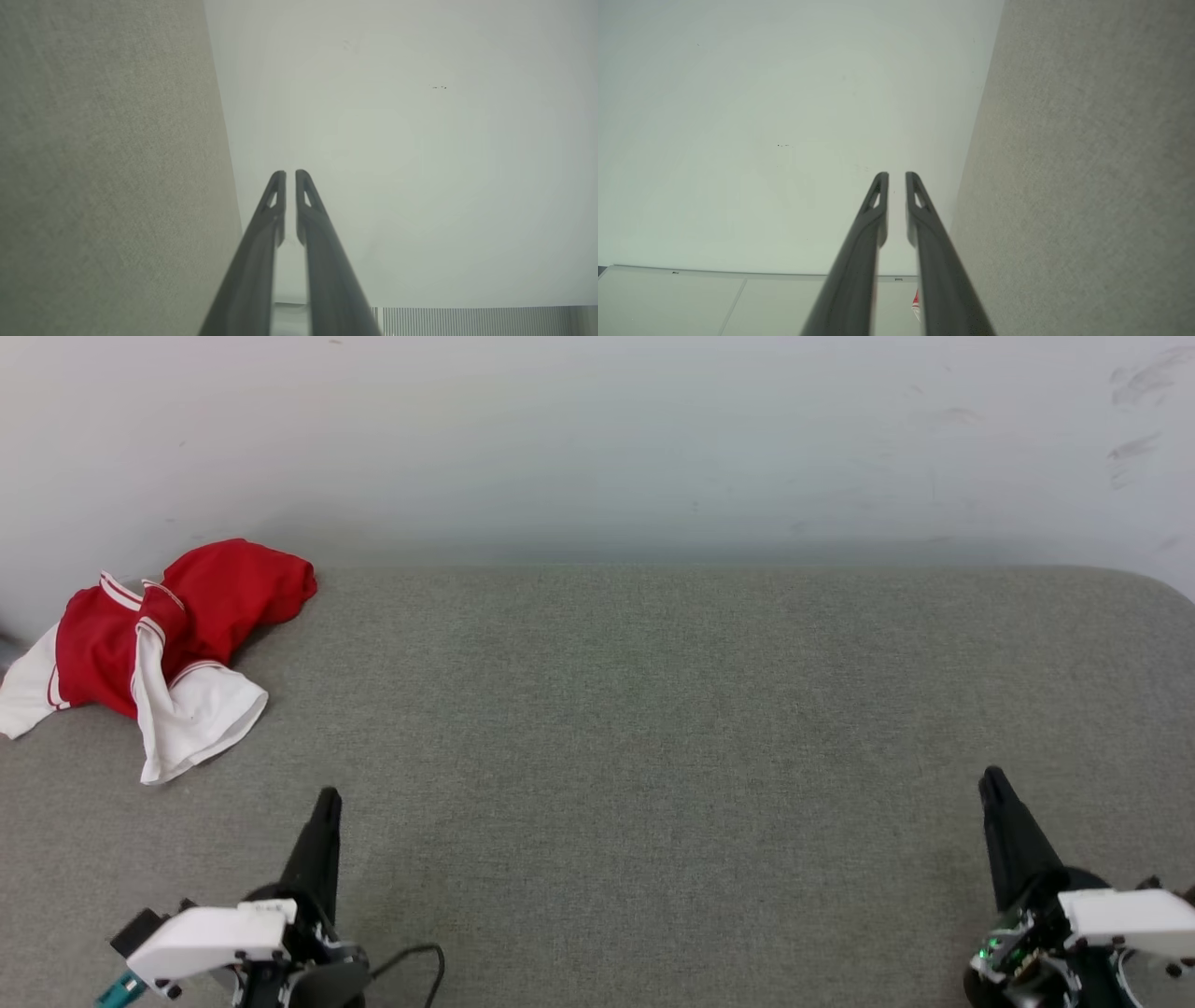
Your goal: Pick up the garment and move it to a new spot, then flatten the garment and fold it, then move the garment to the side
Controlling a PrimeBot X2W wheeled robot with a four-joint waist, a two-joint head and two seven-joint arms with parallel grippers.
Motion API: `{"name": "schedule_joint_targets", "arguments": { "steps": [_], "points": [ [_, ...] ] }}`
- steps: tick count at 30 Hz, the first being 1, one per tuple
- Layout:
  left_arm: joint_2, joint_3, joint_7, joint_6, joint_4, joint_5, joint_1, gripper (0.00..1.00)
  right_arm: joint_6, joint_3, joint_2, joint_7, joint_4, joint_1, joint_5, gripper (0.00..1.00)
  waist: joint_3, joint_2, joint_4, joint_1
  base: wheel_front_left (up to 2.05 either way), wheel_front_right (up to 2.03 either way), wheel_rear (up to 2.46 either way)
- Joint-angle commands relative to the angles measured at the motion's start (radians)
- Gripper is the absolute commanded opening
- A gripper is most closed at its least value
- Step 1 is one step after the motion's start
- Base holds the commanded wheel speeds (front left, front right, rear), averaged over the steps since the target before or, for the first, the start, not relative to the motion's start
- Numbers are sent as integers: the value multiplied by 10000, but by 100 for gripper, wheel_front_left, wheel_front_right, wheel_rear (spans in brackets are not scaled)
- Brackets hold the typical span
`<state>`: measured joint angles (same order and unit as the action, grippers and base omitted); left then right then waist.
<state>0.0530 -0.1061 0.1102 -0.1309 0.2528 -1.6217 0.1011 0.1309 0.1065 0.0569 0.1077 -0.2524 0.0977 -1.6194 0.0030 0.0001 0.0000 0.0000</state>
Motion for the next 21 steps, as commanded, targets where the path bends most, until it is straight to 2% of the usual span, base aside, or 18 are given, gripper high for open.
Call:
{"name": "schedule_joint_targets", "arguments": {
  "steps": [1,9,14,21],
  "points": [
    [-17,6,-2,2,109,-4,-105,100,0,-8,-13,-6,-115,-108,0,100,1,-1,0,0,0,0,0],
    [-31,-20,-364,2,-8,525,-232,100,-2,-118,-23,-370,-42,-266,590,100,16,-1,1,0,0,0,0],
    [-30,-122,-606,49,-253,1398,-201,100,-2,-107,-25,-609,262,-289,1619,100,34,-1,4,0,0,0,0],
    [-29,-71,-877,350,-719,2662,-194,100,-2,-163,-28,-878,715,-341,2980,100,51,-1,10,0,0,0,0]
  ]
}}
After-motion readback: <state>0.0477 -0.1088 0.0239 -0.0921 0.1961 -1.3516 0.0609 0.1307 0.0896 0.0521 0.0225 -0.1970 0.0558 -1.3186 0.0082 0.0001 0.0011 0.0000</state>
